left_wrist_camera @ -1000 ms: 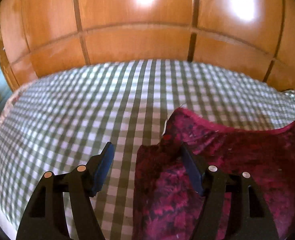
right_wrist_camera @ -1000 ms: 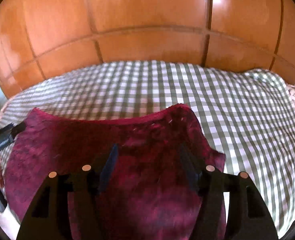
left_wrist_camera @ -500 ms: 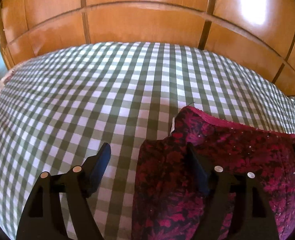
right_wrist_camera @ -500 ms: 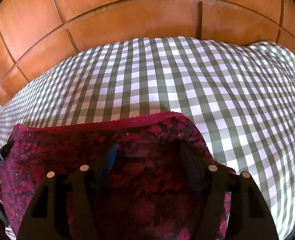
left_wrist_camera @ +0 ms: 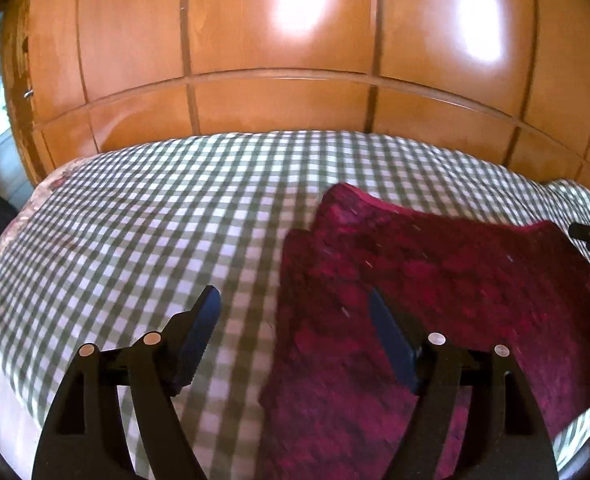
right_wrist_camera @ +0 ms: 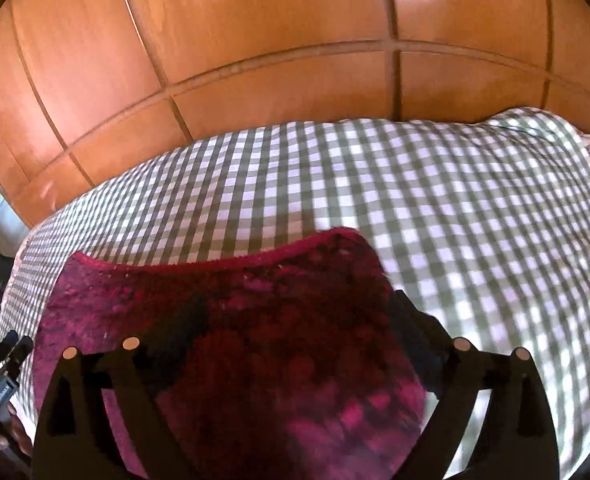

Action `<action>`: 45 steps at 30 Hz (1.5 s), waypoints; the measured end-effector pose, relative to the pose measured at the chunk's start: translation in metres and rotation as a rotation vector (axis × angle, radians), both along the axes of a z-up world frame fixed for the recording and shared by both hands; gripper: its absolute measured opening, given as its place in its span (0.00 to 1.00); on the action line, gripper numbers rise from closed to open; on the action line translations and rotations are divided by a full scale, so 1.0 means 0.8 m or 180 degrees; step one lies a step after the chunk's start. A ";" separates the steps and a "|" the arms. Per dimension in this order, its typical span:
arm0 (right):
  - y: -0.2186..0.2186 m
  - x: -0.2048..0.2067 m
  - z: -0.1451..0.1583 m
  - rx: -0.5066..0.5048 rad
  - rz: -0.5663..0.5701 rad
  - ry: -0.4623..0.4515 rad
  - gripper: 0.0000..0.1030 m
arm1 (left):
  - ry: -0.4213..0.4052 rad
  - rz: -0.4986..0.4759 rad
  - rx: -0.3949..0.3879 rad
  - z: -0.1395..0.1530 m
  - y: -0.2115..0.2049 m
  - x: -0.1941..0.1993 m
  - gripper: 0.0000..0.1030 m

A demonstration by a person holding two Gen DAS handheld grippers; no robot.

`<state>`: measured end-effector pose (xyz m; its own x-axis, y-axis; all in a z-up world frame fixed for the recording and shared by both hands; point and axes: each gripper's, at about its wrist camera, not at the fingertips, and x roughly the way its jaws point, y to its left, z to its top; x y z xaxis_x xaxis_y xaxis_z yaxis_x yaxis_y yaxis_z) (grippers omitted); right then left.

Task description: Fold small clothes

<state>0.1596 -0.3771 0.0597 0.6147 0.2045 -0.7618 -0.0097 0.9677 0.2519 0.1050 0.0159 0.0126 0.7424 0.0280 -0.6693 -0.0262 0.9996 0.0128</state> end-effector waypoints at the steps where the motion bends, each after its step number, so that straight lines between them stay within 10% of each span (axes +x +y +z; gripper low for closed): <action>1: -0.007 -0.008 -0.001 -0.0005 -0.0030 0.0026 0.92 | -0.0009 -0.0030 0.0045 -0.001 -0.007 -0.005 0.73; 17: -0.091 -0.145 -0.084 0.1317 -0.0400 0.0392 0.96 | 0.0010 -0.0363 0.0227 0.006 -0.061 -0.039 0.73; 40: -0.087 -0.171 -0.091 0.1537 -0.0350 0.0389 0.97 | 0.0194 -0.0816 0.0120 -0.026 -0.091 -0.034 0.73; 43: -0.079 -0.165 -0.088 0.1490 -0.0299 0.0428 0.72 | 0.0198 -0.0809 0.0092 -0.027 -0.090 -0.030 0.73; 45: -0.076 -0.160 -0.090 0.1483 -0.0273 0.0460 0.72 | 0.0187 -0.0795 0.0050 -0.024 -0.089 -0.031 0.73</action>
<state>0.0319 -0.4379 -0.0120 0.5389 0.4970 -0.6801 0.1319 0.7476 0.6509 0.0803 -0.0554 -0.0067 0.6875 -0.1404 -0.7125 0.2226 0.9746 0.0227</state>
